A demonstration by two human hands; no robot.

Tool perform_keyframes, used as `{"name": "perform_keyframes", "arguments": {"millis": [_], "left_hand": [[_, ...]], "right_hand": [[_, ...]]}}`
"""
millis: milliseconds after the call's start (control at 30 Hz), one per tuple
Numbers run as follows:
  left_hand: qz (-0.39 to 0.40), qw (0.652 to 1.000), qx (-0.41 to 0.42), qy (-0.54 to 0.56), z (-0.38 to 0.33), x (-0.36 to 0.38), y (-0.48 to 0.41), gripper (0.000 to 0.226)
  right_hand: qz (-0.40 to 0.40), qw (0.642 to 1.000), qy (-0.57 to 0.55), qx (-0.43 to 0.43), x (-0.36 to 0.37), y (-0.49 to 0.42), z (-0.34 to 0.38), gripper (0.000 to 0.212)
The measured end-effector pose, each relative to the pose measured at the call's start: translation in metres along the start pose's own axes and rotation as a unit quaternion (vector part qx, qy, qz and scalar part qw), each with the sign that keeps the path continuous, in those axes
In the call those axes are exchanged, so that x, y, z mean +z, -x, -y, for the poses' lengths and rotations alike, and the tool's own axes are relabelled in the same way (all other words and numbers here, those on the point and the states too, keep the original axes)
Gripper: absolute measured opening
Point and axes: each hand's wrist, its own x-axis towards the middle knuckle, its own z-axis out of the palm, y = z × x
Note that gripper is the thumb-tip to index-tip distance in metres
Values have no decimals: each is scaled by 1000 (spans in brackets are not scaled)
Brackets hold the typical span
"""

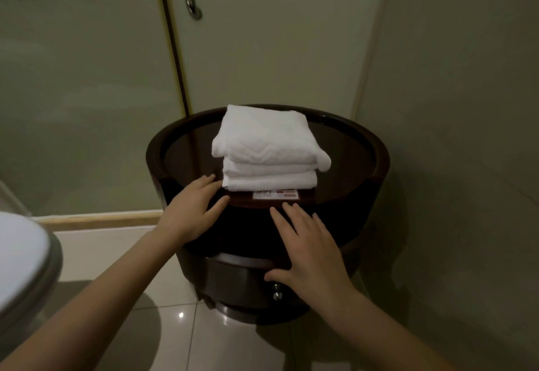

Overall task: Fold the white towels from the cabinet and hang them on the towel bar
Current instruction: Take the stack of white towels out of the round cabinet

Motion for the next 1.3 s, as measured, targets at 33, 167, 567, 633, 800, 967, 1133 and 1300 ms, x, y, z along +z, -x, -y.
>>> {"name": "perform_keyframes", "arguments": {"millis": [33,167,567,633,800,967,1133,1300], "left_hand": [[-1,1000,1,-1,0,1,0,51],[0,1000,2,2,2,3,1,53],[-10,1000,17,-2,1,8,3,57],[-11,1000,16,1,1,8,3,58],[-43,993,-23,110,-5,-5,-7,57],[-88,837,-265,470,-7,-25,-62,54],[87,745,-331,572,-6,-37,-110,74],[172,714,-318,599,-16,-39,-129,74]], "right_hand": [[-5,1000,9,-2,1,-5,-1,105],[-27,998,53,-1,5,-21,-3,86],[-151,985,80,-11,19,-46,-15,59],[-141,987,80,-13,17,-47,-14,58],[-138,989,17,-50,-9,-54,-17,44],[-287,932,-219,27,-73,-97,-50,26],[-58,839,-443,312,-90,-161,-105,57],[178,680,-587,402,-72,-181,-131,84]]}}
